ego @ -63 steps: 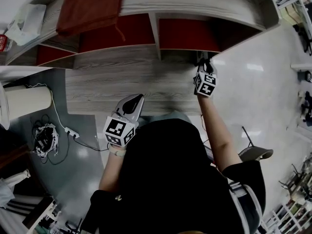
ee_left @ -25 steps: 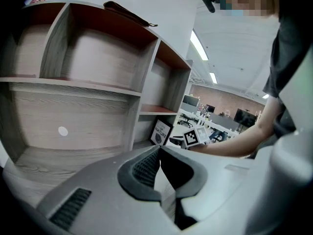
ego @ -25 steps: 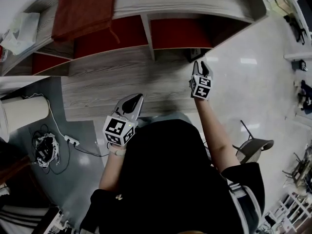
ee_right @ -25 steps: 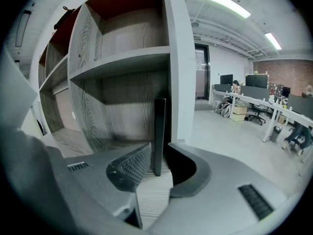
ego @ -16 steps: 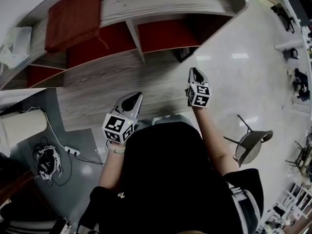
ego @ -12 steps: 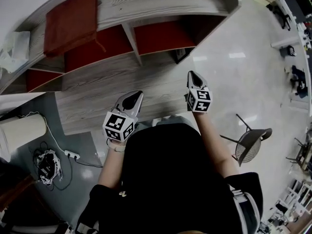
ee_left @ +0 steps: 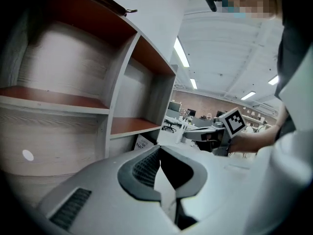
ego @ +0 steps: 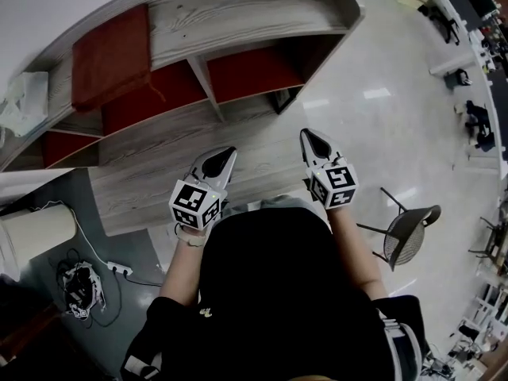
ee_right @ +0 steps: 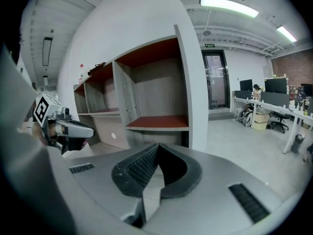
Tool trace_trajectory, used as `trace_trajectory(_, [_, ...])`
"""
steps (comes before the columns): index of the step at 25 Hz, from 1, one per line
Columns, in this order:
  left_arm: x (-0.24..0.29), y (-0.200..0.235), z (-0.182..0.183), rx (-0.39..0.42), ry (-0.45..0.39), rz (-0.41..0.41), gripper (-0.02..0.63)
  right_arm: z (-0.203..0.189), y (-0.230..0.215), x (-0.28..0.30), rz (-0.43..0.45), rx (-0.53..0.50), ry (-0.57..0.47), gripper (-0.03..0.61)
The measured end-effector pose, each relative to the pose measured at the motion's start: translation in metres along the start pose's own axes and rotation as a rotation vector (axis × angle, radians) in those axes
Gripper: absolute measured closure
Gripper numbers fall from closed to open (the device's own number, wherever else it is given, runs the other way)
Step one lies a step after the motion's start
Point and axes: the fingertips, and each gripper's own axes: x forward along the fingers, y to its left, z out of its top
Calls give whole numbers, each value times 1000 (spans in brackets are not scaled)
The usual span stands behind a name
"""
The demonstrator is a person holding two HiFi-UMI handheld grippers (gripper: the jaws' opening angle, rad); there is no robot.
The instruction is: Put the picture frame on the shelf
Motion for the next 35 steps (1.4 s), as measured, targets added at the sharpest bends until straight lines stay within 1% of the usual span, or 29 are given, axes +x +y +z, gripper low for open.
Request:
trace_trajectory(6, [-3, -8, 24, 33, -38, -25, 604, 32, 22, -23, 59, -68, -36, 581])
trace_trajectory(14, [-18, -20, 58, 83, -101, -38, 604, 70, 40, -49, 98, -83, -112, 581])
trace_trajectory(19, [-26, -25, 76, 104, -141, -48, 604, 86, 51, -55, 108, -96, -139, 581])
trace_trajectory(23, [-29, -24, 80, 110, -152, -53, 604, 89, 57, -56, 110, -94, -156, 581])
trace_trajectory(28, [-31, -22, 76, 105, -141, -56, 604, 93, 64, -54, 102, -55, -177, 581])
trace_trajectory(32, [-33, -20, 74, 108, -133, -59, 604, 84, 65, -53, 102, -89, -171, 583])
trace_trajectory(35, [-34, -18, 71, 108, -125, -62, 604, 82, 66, -51, 98, -75, -159, 581])
